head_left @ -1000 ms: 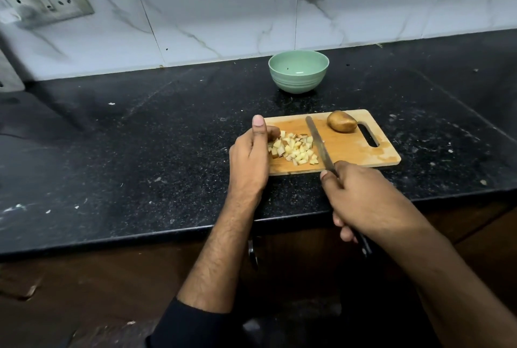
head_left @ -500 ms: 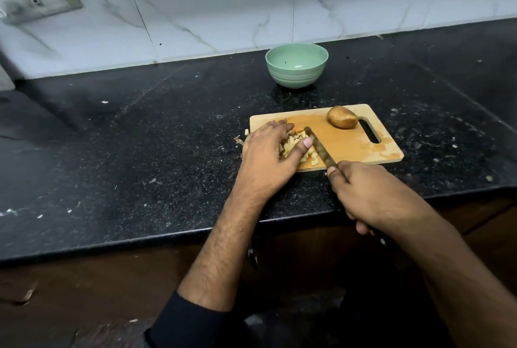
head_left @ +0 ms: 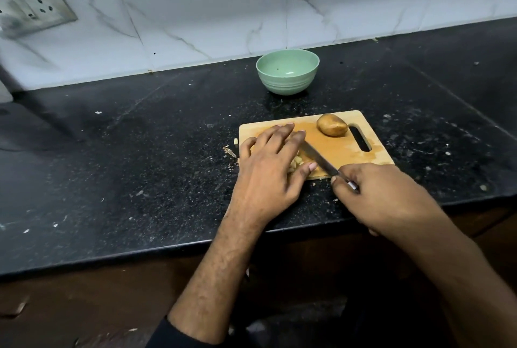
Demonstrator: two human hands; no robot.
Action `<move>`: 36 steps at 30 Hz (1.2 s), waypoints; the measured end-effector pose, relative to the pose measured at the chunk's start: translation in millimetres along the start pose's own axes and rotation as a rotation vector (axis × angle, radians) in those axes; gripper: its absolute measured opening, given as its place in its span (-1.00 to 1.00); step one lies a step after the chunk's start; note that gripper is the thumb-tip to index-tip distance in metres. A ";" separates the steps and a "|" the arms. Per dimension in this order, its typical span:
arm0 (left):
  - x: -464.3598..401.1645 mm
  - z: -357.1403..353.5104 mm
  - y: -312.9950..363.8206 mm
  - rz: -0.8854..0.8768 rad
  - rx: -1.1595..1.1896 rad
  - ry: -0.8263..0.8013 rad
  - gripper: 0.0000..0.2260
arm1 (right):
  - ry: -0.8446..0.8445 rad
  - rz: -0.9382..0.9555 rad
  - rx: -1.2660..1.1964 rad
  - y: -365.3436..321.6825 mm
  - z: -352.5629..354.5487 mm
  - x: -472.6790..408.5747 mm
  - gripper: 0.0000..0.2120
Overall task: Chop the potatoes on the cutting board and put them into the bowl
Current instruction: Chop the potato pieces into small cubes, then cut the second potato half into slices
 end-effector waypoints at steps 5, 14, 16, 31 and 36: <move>-2.3 4.6 -6.8 0.008 0.056 0.060 -0.76 | -0.064 0.104 -0.097 -2.0 3.3 8.2 -0.64; -19.2 -0.4 -44.3 0.210 0.211 0.101 -0.93 | 0.025 0.085 -0.078 12.2 27.2 28.2 -0.63; -18.4 0.0 -41.7 0.198 0.166 0.112 -0.92 | 0.042 0.058 -0.073 17.0 23.5 20.4 -0.63; -67.8 -7.8 7.3 0.009 -0.015 0.003 -0.60 | 0.320 0.073 -0.211 43.9 18.9 -34.6 -0.64; -91.0 -30.4 10.6 -0.011 -0.110 -0.086 -0.50 | 0.334 0.063 -0.404 58.6 13.6 -39.4 -0.63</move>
Point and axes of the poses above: each hand's wrist, its own x-axis away from the middle knuckle, its own z-axis out of the back of the hand, y = z × x, the point moved 8 cm from there along -x, towards the middle knuckle, and after that the axes turned 2 degrees about -y, right-handed, at the moved point
